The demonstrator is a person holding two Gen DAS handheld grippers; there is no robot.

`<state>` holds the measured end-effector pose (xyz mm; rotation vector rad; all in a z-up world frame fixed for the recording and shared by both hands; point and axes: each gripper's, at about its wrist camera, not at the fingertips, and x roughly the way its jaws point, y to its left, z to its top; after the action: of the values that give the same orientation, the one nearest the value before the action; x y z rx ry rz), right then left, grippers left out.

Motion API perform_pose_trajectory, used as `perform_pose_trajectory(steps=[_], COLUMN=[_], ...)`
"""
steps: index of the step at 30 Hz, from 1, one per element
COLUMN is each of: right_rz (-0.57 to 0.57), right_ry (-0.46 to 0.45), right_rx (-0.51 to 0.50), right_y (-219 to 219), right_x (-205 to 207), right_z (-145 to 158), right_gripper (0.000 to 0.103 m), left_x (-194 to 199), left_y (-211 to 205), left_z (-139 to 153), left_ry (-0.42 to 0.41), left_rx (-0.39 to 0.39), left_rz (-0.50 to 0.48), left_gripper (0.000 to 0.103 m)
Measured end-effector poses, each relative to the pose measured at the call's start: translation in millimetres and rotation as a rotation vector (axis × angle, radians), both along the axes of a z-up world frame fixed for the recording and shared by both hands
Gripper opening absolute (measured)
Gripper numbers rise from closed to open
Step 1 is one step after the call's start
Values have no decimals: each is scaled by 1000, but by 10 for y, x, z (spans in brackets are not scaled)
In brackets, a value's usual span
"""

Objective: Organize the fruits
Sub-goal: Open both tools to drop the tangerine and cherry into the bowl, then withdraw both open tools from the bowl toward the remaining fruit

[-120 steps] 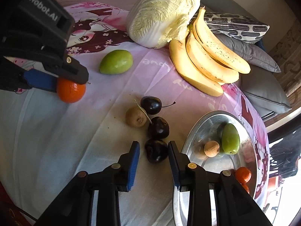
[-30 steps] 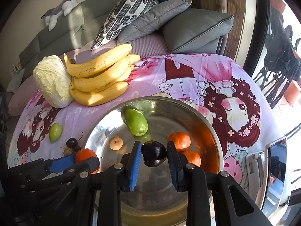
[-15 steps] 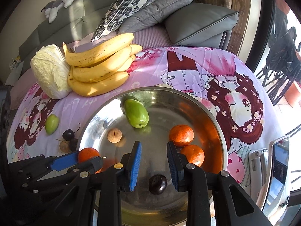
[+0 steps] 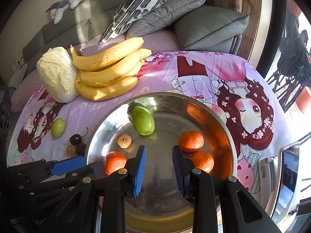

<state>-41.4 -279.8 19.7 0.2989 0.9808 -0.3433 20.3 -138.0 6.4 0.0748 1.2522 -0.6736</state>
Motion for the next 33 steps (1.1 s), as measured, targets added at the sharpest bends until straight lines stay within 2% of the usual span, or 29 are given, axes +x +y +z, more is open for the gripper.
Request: perform_pose_trajectory(steps=[3, 8, 13, 16, 17, 18, 22, 24, 25, 33], right_rz=[4, 26, 65, 87, 92, 97, 108, 106, 105, 108], right_ry=[4, 10, 18, 22, 23, 25, 34, 39, 39, 44], right_rx=[1, 0, 2, -6, -12, -18, -23, -30, -32, -25], right_y=[13, 80, 191, 262, 282, 301, 334, 337, 337, 344], right_x=[11, 39, 90, 112, 119, 125, 144, 148, 151, 168], right_z=[-9, -22, -46, -64, -69, -76, -114, -128, -131, -148], right_gripper=[31, 31, 34, 51, 62, 66, 74, 81, 83, 93], left_x=[59, 206, 321, 338, 344, 346, 349, 355, 356, 367], left_y=[120, 346, 502, 537, 548, 554, 577, 599, 613, 666], left_z=[28, 3, -110, -161, -173, -180, -195, -205, -206, -193], left_ry=[-7, -41, -30, -19, -13, -9, -14, -11, -13, -44], left_rx=[4, 62, 127, 144, 144, 146, 157, 162, 163, 169], left_rz=[37, 121, 175, 180, 184, 187, 197, 206, 212, 229], left_gripper=[41, 41, 52, 55, 60, 66, 70, 82, 83, 85])
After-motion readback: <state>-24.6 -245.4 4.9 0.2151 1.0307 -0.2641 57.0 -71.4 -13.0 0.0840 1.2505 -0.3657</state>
